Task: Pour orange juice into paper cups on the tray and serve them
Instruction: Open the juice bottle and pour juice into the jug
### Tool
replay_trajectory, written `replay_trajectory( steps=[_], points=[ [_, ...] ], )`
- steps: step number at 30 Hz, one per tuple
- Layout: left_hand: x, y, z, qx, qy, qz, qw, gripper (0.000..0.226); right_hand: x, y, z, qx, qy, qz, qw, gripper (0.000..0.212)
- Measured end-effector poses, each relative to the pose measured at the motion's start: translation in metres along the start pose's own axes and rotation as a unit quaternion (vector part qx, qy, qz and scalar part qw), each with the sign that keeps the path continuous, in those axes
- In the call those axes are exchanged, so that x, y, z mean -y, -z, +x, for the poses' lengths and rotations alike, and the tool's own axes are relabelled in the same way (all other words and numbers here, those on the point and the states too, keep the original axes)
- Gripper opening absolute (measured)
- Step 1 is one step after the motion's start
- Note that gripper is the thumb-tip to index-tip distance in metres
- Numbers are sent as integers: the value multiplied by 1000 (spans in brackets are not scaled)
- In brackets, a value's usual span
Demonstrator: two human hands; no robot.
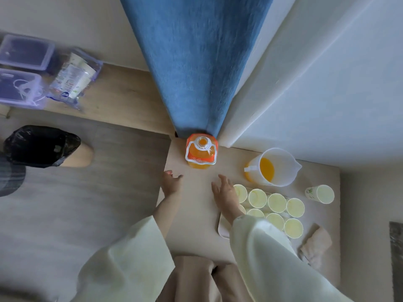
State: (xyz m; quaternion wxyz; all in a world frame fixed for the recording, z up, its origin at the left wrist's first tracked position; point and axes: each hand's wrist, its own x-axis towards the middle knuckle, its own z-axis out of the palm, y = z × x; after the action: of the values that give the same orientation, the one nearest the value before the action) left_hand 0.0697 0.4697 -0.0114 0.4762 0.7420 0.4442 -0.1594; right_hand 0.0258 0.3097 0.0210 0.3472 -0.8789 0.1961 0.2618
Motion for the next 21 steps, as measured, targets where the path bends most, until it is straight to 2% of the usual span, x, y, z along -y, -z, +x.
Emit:
replay_trajectory(
  steps=[3, 8, 13, 17, 19, 21],
  points=[
    [22, -17, 3, 45, -43, 110, 992, 37, -9, -16, 3, 41, 18, -54, 998, 42],
    [45, -44, 21, 73, -90, 195, 974, 32, -25, -43, 19, 87, 20, -101, 991, 41],
    [65, -58, 45, 64, -84, 220, 970, 27, -39, -65, 33, 139, 8, -119, 983, 44],
    [79, -63, 59, 65, -90, 226, 968, 23, -46, -71, 35, 140, 11, -132, 981, 44],
    [84, -65, 66, 78, -83, 223, 968, 22, -49, -70, 34, 137, 14, -139, 981, 43],
    [90, -66, 74, 114, -68, 233, 963, 30, -50, -69, 33, 132, 22, -145, 980, 43]
  ],
)
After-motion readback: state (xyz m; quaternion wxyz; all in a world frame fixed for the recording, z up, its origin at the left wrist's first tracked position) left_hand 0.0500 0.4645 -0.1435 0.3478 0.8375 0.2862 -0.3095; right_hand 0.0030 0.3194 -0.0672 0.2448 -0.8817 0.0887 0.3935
